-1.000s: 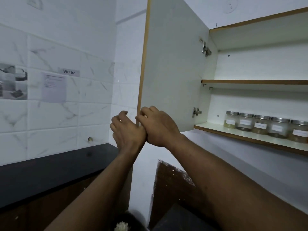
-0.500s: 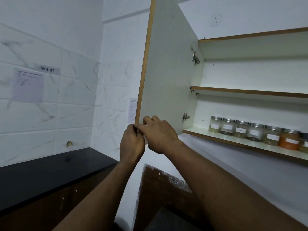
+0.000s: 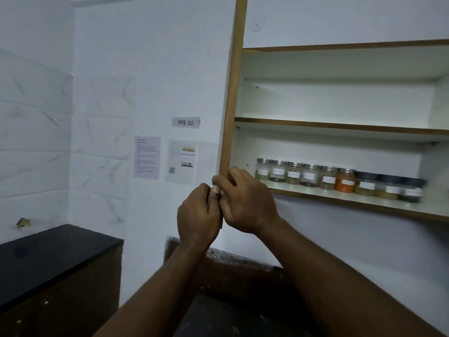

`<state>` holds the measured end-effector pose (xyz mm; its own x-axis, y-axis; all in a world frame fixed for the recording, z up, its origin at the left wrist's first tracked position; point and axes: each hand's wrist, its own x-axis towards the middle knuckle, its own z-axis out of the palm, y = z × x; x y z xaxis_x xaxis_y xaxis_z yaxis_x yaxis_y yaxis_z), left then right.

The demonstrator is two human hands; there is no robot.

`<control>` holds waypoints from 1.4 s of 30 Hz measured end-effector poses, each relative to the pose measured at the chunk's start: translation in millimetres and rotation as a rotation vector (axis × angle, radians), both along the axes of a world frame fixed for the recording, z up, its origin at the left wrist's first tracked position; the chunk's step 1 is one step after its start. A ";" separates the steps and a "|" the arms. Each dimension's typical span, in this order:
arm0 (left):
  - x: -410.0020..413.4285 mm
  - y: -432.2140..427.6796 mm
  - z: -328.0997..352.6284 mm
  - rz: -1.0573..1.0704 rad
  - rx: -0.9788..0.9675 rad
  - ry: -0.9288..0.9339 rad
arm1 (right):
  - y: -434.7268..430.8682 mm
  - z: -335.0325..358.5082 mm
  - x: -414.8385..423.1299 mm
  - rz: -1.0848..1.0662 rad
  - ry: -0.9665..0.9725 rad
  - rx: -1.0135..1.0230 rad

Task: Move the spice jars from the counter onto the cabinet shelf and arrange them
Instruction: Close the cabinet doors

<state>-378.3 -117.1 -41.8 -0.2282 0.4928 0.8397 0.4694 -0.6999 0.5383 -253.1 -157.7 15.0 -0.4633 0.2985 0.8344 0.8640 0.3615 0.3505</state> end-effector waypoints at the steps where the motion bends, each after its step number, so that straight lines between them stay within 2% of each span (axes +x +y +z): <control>1: 9.4 -0.2 -0.2 -0.020 0.010 0.020 | -2.7 -1.0 9.8 -0.017 0.016 0.004; 8: 79.6 -2.6 6.2 -0.139 0.037 0.181 | -23.7 -10.5 84.0 -0.211 0.177 -0.050; 12: 115.0 9.8 9.9 -0.216 -0.001 0.389 | -31.0 -14.0 123.7 -0.367 0.300 -0.139; 17: 154.3 30.3 15.2 -0.264 -0.051 0.647 | -27.7 -19.1 170.6 -0.498 0.365 -0.295; 21: 187.4 48.1 17.4 -0.232 -0.031 0.694 | -7.9 -23.7 202.6 -0.526 0.368 -0.322; 27: 237.4 80.1 13.2 -0.169 -0.020 0.767 | 30.4 -33.0 255.6 -0.723 0.259 -0.255; 34: 295.1 116.9 11.1 -0.073 -0.068 0.815 | 78.5 -35.6 291.7 -0.848 0.262 -0.144; 42: 334.8 154.0 16.1 0.002 -0.155 0.914 | 129.3 -39.2 329.2 -0.891 0.267 -0.264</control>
<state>-43.4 36.9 -25.7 0.4893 0.6147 0.6186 0.7587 -0.6498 0.0457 76.1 -28.4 -24.2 0.2189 0.6417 0.7350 0.8989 -0.4257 0.1039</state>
